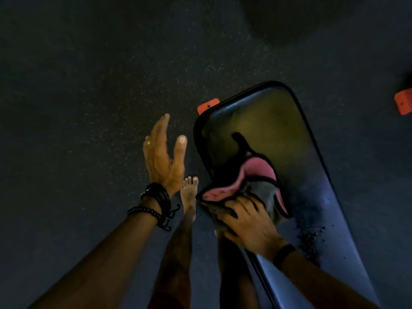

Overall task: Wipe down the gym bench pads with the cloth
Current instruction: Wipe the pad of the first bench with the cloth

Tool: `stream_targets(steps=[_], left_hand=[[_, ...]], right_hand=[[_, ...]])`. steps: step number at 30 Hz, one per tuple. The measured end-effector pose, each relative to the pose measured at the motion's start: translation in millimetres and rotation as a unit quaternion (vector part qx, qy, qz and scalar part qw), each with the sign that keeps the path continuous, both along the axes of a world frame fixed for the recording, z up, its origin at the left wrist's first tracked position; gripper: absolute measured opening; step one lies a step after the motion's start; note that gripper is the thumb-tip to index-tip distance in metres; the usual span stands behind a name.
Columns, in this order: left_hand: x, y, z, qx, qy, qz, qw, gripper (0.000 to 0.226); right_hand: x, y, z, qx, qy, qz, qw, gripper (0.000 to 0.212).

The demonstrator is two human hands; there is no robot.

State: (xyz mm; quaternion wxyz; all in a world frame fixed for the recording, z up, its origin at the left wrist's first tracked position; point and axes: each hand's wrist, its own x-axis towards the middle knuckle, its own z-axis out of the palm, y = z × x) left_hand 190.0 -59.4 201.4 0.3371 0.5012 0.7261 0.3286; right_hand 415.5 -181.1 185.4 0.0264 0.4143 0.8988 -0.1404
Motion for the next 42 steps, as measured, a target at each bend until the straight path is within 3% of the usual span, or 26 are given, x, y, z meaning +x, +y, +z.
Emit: stream_targets(steps=[4, 7, 9, 11, 14, 16, 17, 19, 21, 22, 23, 24, 26, 28, 30, 31, 33, 36, 37, 38, 39, 42], left_hand=[[10.0, 0.8, -0.4, -0.009, -0.017, -0.029, 0.999, 0.067], [16.9, 6.9, 0.0, 0.010, -0.019, -0.035, 0.999, 0.062], [17.6, 11.7, -1.5, 0.038, -0.010, -0.034, 0.999, 0.058], [16.9, 12.0, -2.9, 0.060, -0.002, -0.038, 0.997, 0.057], [20.2, 15.1, 3.1, 0.062, 0.008, -0.055, 0.997, 0.059], [24.2, 24.4, 8.6, 0.047, 0.013, -0.082, 0.995, 0.058], [26.5, 29.0, 10.2, 0.041, 0.011, -0.105, 0.994, 0.056], [29.7, 35.2, 9.3, 0.032, 0.007, -0.159, 0.987, 0.056], [33.4, 37.4, 2.9, 0.022, 0.011, -0.202, 0.979, 0.056], [35.7, 36.2, -0.4, 0.022, 0.021, -0.217, 0.976, 0.056], [37.4, 35.0, -3.6, 0.025, 0.036, -0.226, 0.973, 0.056], [38.0, 34.0, -6.2, 0.029, 0.055, -0.231, 0.971, 0.055], [36.2, 32.7, -7.4, 0.035, 0.087, -0.246, 0.965, 0.053], [35.0, 36.9, -3.7, 0.048, 0.105, -0.271, 0.956, 0.052], [35.1, 49.1, 1.6, 0.056, 0.121, -0.293, 0.947, 0.051], [37.1, 56.1, 3.1, 0.060, 0.131, -0.303, 0.942, 0.051], [45.7, 68.8, 2.6, 0.072, 0.154, -0.327, 0.929, 0.050], [67.4, 80.0, -10.1, 0.097, 0.172, -0.379, 0.904, 0.049], [75.3, 82.7, -14.4, 0.099, 0.175, -0.390, 0.899, 0.049], [82.2, 85.6, -17.9, 0.098, 0.177, -0.395, 0.896, 0.049], [87.7, 88.3, -20.7, 0.096, 0.179, -0.395, 0.896, 0.049], [99.7, 100.3, -23.4, 0.096, 0.173, -0.397, 0.896, 0.050]], right_hand=[[0.8, 39.8, 13.8, 0.015, 0.021, -0.202, 0.979, 0.054], [-34.0, 145.8, 17.2, 0.062, 0.015, -0.430, 0.901, 0.054], [-61.1, 195.7, 13.0, 0.074, 0.001, -0.495, 0.866, 0.054], [-76.9, 181.1, 11.8, 0.059, 0.012, -0.418, 0.907, 0.054], [-57.0, 81.0, 15.3, 0.022, 0.042, -0.246, 0.968, 0.061], [-19.0, 21.8, 17.0, 0.020, 0.018, -0.206, 0.978, 0.058], [2.2, 8.6, 18.0, 0.021, 0.004, -0.241, 0.970, 0.053], [34.4, 24.2, 19.7, 0.021, -0.015, -0.406, 0.914, 0.050], [42.0, 83.4, 19.5, 0.047, -0.024, -0.588, 0.807, 0.050], [37.1, 116.2, 16.6, 0.050, -0.023, -0.644, 0.763, 0.051], [25.9, 143.4, 11.7, 0.045, -0.014, -0.667, 0.743, 0.051], [10.5, 159.4, 8.1, 0.055, 0.002, -0.652, 0.757, 0.050], [-22.3, 143.4, 8.1, 0.070, 0.027, -0.539, 0.839, 0.049], [-35.9, 77.4, 15.2, 0.039, 0.029, -0.402, 0.914, 0.052], [-20.2, 10.0, 21.3, 0.027, 0.032, -0.335, 0.941, 0.049], [-4.3, -10.8, 22.1, 0.028, 0.030, -0.351, 0.936, 0.045], [30.9, -12.2, 20.2, 0.030, 0.014, -0.470, 0.882, 0.040], [58.1, 71.1, 14.4, 0.072, -0.009, -0.700, 0.710, 0.043], [55.7, 105.2, 12.8, 0.074, -0.013, -0.731, 0.678, 0.046], [47.0, 133.4, 8.5, 0.068, -0.008, -0.733, 0.676, 0.047], [34.7, 151.2, 6.0, 0.062, 0.000, -0.710, 0.702, 0.046], [-1.3, 123.6, 11.7, 0.056, 0.011, -0.576, 0.815, 0.044]])
